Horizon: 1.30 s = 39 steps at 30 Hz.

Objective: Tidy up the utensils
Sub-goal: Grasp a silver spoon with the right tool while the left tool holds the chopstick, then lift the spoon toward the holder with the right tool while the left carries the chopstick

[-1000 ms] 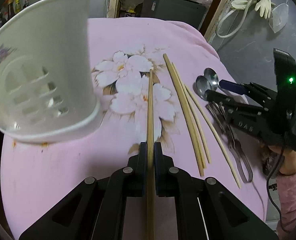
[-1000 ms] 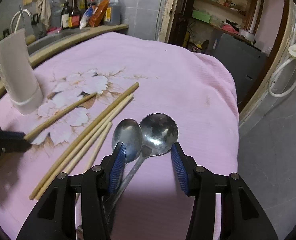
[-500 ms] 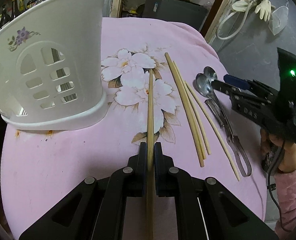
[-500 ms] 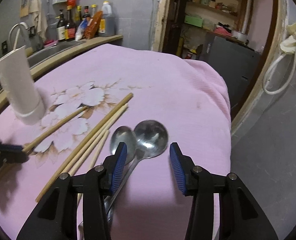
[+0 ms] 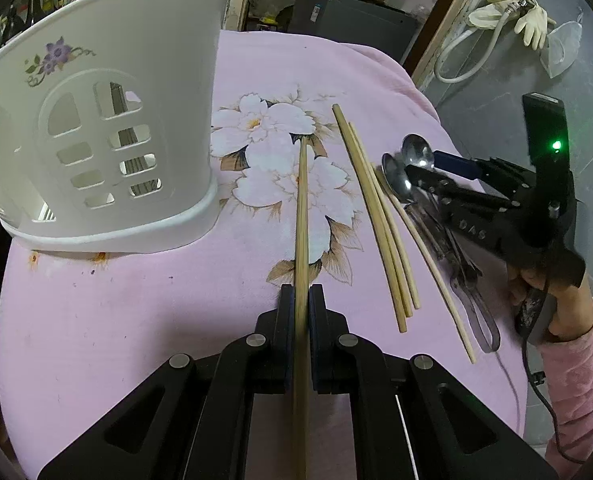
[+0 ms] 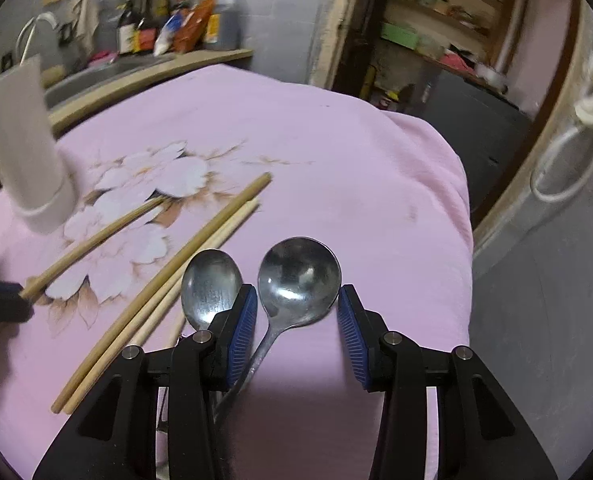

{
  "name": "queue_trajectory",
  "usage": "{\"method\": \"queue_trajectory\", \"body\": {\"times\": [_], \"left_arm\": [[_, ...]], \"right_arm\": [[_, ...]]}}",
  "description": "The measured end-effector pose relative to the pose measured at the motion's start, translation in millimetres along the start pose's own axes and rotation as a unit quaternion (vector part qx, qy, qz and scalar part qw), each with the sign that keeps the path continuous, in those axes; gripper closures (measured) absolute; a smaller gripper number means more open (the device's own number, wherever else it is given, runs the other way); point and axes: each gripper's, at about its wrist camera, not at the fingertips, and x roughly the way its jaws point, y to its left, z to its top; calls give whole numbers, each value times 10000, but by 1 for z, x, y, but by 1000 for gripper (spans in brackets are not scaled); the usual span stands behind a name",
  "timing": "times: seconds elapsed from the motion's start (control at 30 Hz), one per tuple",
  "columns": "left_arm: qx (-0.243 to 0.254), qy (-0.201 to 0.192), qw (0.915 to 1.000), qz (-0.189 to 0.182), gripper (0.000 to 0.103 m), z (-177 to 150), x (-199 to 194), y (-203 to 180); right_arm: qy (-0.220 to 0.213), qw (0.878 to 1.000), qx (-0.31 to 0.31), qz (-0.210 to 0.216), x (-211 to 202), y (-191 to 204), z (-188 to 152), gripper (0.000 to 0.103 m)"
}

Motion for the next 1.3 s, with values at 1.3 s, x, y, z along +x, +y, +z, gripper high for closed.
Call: {"method": "queue_trajectory", "body": {"times": [1.3], "left_arm": [[175, -1768, 9828, -496, 99, 3, -23, -13]], "right_arm": [[-2543, 9572, -753, -1157, -98, 66, -43, 66]]}}
